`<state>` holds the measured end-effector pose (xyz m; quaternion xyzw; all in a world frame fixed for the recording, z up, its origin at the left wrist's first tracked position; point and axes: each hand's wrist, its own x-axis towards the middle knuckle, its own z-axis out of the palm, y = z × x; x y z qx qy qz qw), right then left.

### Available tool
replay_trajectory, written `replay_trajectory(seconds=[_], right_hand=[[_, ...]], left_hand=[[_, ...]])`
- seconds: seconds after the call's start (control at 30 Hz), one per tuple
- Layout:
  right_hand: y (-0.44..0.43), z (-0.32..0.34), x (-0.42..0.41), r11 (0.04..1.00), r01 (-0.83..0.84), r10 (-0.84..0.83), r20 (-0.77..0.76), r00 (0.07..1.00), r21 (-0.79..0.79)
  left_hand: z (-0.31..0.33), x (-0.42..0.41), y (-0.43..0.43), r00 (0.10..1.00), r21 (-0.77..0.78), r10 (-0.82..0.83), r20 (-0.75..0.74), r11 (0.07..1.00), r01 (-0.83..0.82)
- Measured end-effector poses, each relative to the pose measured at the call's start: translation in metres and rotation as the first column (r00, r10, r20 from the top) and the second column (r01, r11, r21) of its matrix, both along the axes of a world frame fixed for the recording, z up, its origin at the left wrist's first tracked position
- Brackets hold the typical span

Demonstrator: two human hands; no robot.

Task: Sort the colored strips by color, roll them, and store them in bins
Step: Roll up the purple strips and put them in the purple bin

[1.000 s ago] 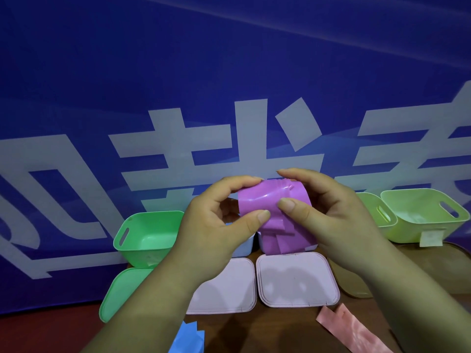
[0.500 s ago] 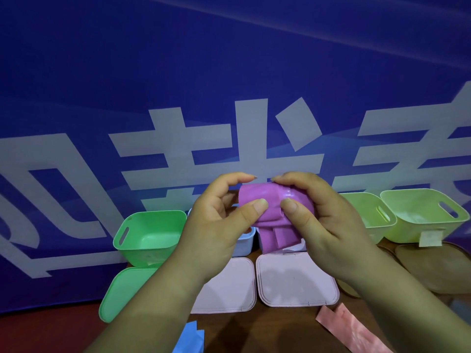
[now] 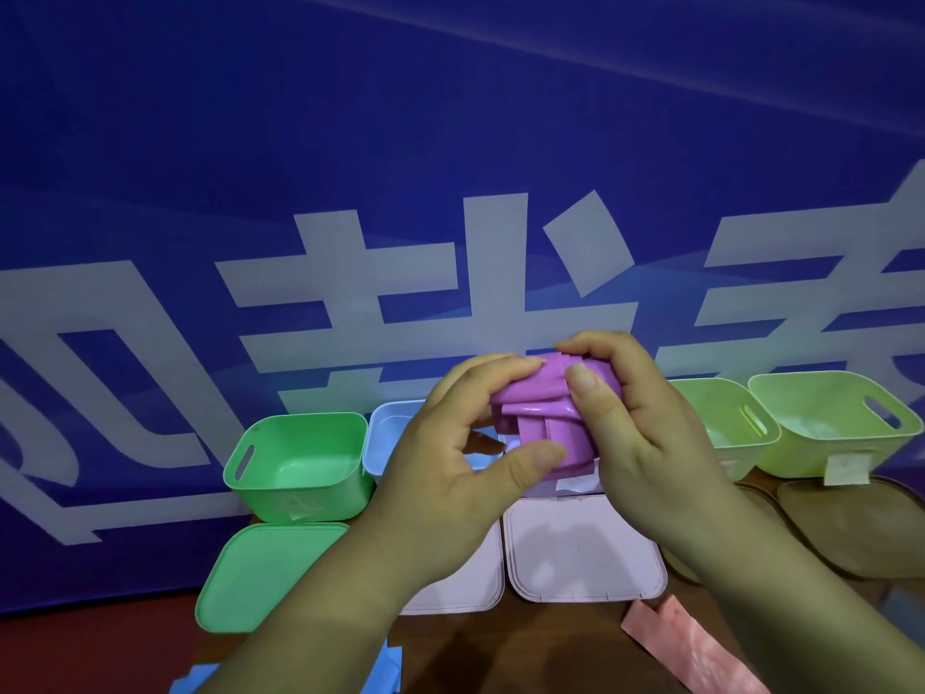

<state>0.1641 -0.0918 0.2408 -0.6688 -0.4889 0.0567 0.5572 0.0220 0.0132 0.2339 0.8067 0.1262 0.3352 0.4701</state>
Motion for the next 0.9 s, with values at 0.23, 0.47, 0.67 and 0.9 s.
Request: replay_trajectory(seconds=[0.23, 0.47, 0.67, 0.9], right_hand=[[0.002, 0.001, -0.006, 0.999, -0.034, 0.035, -0.131, 0.991, 0.005], [0.003, -0.005, -0.002, 0.998, -0.061, 0.058, -0.182, 0.982, -0.014], [0.004, -0.021, 0.014, 0.998, -0.026, 0.017, -0.136, 0.991, -0.065], [0.013, -0.064, 0.053, 0.956, 0.052, -0.078, -0.080, 0.994, -0.290]], left_hand=[[-0.010, 0.006, 0.006, 0.993, 0.136, 0.100, 0.058, 0.985, -0.107], [-0.015, 0.011, 0.010, 0.989, 0.085, 0.125, 0.082, 0.988, -0.132], [-0.027, 0.019, 0.019, 0.991, -0.024, 0.131, 0.032, 0.991, -0.130], [-0.066, 0.046, 0.046, 0.969, 0.066, 0.168, -0.180, 0.985, -0.159]])
